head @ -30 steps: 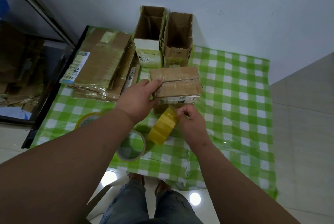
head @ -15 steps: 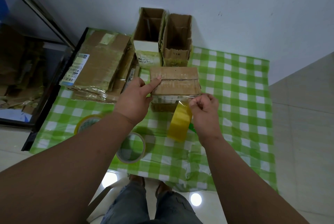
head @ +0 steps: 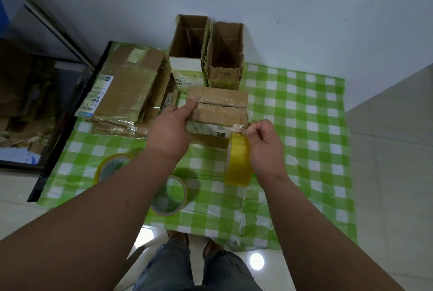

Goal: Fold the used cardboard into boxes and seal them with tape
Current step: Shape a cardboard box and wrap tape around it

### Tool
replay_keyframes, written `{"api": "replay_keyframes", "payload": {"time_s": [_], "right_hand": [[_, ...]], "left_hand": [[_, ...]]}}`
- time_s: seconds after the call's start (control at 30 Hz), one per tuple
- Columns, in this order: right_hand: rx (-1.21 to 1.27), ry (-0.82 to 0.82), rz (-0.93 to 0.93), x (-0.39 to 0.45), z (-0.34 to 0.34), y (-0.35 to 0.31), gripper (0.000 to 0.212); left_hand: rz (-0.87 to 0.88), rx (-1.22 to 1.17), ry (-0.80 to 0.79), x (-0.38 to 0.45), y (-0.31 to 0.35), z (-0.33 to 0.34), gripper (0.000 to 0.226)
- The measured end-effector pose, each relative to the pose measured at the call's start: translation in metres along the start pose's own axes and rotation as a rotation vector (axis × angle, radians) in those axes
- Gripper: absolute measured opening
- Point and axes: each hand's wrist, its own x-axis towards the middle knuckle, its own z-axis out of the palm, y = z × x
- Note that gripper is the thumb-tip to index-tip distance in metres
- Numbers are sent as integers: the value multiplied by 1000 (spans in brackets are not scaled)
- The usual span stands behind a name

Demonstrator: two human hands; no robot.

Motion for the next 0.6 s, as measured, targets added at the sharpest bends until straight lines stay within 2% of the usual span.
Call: {"api": "replay_keyframes", "payload": {"time_s": [0.1, 0.2, 0.3, 0.47, 0.6], "right_hand": [[30, -31, 27, -11, 4, 2, 13], [44, -86, 39, -20, 8, 7, 17], [42, -110, 66, -21, 5, 6, 15], [101, -66, 72, -7, -17, -7, 27], [30, -146, 5, 13, -31, -21, 22]], "left_hand": [[-91, -27, 38, 2, -2, -12, 77], [-160, -51, 37, 5, 3, -18, 56], [-251, -221, -7, 7, 11, -19, 43], [-271, -330, -54, 8, 21, -24, 66], [-359, -441, -27, 11, 26, -24, 62]]}}
